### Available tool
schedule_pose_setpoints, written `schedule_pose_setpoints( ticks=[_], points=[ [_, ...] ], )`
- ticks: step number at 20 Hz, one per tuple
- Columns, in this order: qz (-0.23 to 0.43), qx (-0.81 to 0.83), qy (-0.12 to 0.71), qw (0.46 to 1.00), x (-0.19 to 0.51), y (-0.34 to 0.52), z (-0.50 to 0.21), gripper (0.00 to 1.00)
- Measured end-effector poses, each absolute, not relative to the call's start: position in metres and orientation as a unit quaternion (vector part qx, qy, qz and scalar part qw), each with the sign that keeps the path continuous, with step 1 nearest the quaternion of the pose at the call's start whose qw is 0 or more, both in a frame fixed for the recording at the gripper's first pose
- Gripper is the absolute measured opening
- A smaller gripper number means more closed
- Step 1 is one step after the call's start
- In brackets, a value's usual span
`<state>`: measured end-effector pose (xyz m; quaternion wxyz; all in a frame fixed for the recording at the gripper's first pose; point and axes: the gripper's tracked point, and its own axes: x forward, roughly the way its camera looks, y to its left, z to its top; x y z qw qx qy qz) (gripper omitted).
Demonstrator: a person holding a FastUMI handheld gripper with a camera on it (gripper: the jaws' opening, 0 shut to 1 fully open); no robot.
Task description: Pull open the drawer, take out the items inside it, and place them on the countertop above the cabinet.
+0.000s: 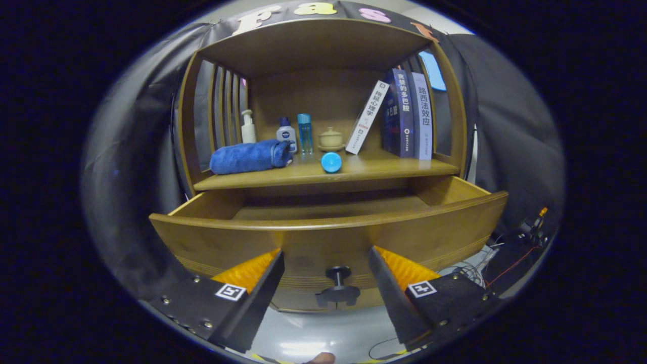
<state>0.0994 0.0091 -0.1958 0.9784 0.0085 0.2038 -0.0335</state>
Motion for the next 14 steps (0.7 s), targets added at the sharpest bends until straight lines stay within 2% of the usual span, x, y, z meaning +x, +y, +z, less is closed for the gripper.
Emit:
schedule_pose_setpoints(
  ticks=[14],
  points=[
    [-0.033,0.028,0.198,0.979,0.169,0.007,-0.205,1.00]
  ],
)
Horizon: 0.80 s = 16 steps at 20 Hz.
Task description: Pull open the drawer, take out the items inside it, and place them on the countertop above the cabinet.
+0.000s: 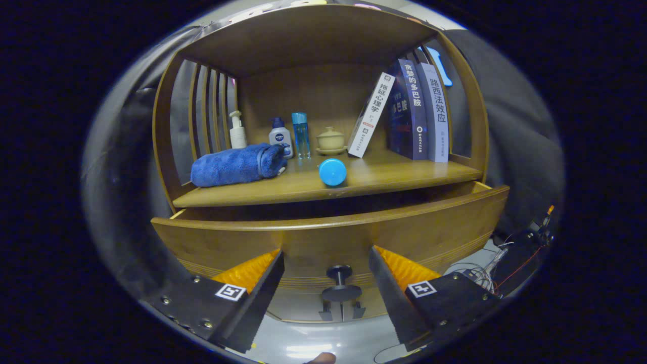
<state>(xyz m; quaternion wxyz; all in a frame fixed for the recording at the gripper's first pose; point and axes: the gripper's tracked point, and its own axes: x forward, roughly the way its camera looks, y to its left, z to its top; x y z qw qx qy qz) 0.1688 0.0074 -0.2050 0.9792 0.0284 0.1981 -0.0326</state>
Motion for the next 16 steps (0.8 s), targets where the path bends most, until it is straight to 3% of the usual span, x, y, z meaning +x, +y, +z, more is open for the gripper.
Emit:
schedule_pose_setpoints(
  ticks=[16],
  points=[
    [-0.027,0.042,0.205,0.978,0.210,0.008,-0.210,1.00]
  ],
)
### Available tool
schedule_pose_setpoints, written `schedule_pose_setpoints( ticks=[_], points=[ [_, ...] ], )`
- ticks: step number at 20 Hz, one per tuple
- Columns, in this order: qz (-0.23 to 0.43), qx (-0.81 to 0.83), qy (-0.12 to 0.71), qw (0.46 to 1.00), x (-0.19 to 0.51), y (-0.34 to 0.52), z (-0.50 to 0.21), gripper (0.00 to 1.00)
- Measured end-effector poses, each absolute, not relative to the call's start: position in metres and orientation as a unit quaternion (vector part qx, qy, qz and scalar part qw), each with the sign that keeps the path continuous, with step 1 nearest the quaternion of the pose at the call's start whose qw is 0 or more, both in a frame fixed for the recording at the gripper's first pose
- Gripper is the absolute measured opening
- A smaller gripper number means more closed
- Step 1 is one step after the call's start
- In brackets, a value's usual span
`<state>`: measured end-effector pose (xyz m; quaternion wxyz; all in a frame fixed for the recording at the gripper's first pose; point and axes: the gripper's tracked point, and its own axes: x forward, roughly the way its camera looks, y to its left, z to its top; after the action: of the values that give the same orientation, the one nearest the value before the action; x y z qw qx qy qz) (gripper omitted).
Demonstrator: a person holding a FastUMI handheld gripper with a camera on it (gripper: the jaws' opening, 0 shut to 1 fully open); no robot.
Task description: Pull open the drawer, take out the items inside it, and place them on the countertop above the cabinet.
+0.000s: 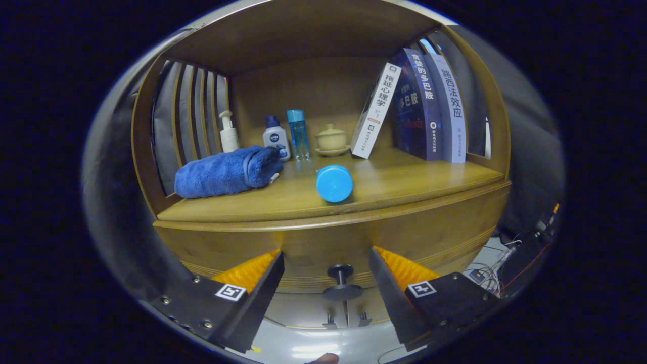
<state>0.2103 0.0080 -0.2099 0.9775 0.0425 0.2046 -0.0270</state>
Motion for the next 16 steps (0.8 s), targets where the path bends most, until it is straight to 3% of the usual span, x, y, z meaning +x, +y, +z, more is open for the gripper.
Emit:
schedule_pose_setpoints(
  ticks=[6,13,16],
  points=[
    [-0.027,0.048,0.207,0.977,0.209,0.008,-0.211,1.00],
    [-0.040,0.087,0.147,0.985,0.190,0.000,-0.166,0.99],
    [-0.051,0.084,0.119,0.988,0.168,-0.010,-0.138,0.87]
  ],
)
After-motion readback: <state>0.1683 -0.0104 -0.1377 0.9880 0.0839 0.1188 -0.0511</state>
